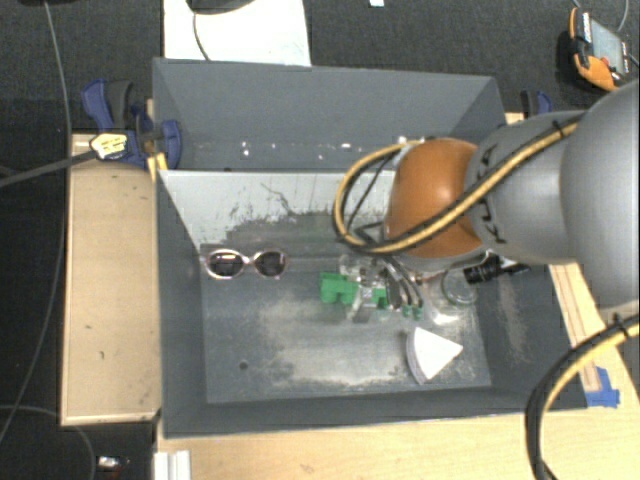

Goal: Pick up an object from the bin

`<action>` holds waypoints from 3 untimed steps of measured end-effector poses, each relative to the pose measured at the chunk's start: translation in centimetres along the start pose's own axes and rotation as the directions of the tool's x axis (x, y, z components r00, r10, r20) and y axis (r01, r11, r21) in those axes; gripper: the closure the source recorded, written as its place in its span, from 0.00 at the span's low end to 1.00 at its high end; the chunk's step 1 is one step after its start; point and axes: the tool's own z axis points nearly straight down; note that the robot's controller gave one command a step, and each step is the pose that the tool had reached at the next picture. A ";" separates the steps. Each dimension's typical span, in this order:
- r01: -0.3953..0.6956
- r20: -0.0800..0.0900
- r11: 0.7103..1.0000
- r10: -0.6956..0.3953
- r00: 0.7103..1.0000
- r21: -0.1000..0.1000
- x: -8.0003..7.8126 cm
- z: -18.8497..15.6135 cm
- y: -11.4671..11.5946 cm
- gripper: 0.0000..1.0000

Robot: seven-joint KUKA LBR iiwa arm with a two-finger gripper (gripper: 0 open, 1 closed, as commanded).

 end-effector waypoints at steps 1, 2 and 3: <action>-0.001 0.000 1.000 0.001 1.000 0.000 0.0 0.0 0.0 1.00; -0.022 -0.001 1.000 0.022 1.000 -0.001 0.2 0.8 0.2 1.00; -0.019 0.000 1.000 0.019 1.000 -0.003 -0.5 1.2 -0.2 1.00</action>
Offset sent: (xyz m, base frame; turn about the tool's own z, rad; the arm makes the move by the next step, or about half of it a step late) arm -0.0020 0.0020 -0.0099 0.0275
